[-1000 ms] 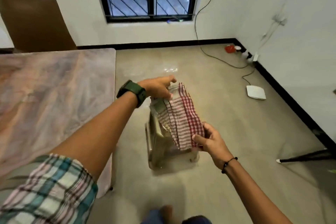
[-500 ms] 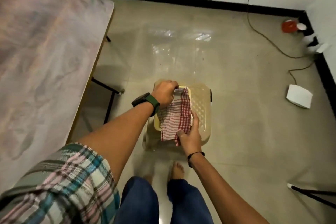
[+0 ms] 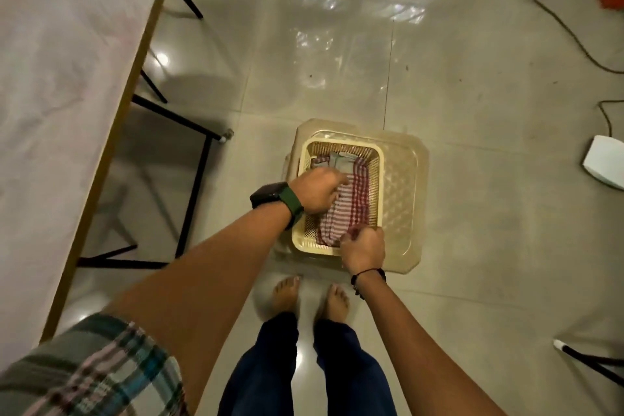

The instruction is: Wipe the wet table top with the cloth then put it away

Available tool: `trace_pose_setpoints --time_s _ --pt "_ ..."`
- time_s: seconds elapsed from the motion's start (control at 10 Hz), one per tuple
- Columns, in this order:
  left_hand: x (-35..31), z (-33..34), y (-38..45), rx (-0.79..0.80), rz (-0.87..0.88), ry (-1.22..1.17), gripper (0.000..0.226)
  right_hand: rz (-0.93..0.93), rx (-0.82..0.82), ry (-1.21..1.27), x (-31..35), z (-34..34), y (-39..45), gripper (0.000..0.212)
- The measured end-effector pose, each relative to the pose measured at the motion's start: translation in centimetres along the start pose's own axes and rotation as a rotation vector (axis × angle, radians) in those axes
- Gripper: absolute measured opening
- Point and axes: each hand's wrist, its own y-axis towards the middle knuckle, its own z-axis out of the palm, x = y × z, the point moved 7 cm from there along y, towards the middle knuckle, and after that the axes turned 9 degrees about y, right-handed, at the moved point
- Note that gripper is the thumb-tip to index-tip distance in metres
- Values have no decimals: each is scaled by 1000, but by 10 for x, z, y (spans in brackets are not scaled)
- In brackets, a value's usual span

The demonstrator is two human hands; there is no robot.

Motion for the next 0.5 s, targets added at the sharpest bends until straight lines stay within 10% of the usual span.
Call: trace_pose_setpoints --time_s 0.5 --pt "15 -55 -166 -419 -183 -331 38 -197 -183 97 39 -30 -45 22"
